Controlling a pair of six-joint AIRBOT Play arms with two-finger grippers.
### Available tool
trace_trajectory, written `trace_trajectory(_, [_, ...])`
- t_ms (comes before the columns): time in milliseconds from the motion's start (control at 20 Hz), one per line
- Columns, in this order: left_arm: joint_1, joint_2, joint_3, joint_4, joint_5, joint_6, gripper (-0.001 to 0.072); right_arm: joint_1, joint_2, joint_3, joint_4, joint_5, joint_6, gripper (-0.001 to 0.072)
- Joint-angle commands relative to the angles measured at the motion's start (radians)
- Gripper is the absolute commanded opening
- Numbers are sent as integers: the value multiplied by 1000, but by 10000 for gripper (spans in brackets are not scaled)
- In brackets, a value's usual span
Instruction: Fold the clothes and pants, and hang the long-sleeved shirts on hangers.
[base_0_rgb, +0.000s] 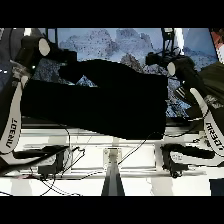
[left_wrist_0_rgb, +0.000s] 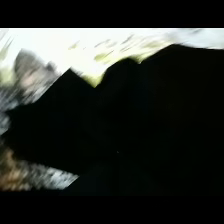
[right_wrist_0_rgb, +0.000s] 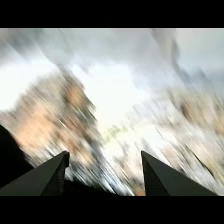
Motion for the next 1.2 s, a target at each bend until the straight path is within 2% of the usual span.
trace_trajectory(0, [61, 29, -67, 45, 35, -76, 8, -72, -10, 28, -8, 335, -67, 507])
trace_trajectory(100, [87, 66, -68, 45, 57, -76, 8, -81, -14, 21, -3, 425, -67, 536])
trace_trajectory(150, [90, 83, -68, 45, 58, -76, 8, -74, -14, 19, 16, 433, -67, 582])
trace_trajectory(400, [68, 88, -68, 33, 55, -76, 9, 13, -55, 19, 30, 412, -29, 582])
trace_trajectory(450, [60, 86, -69, 34, 55, -76, 9, 36, -74, 19, 34, 412, -29, 606])
trace_trajectory(500, [53, 85, -69, 34, 55, -75, 9, 64, -97, 23, 31, 412, -31, 676])
trace_trajectory(550, [45, 85, -69, 34, 55, -75, 9, 89, -117, 32, 25, 413, -31, 692])
trace_trajectory(600, [42, 85, -69, 34, 55, -75, 8, 110, -137, 48, 14, 410, -23, 691])
trace_trajectory(800, [39, 85, -69, 34, 55, -75, 9, 122, -213, 128, -105, 456, 149, 685])
trace_trajectory(1150, [39, 85, -69, 45, 55, -75, 8, 47, -255, 156, -311, 718, 155, 662])
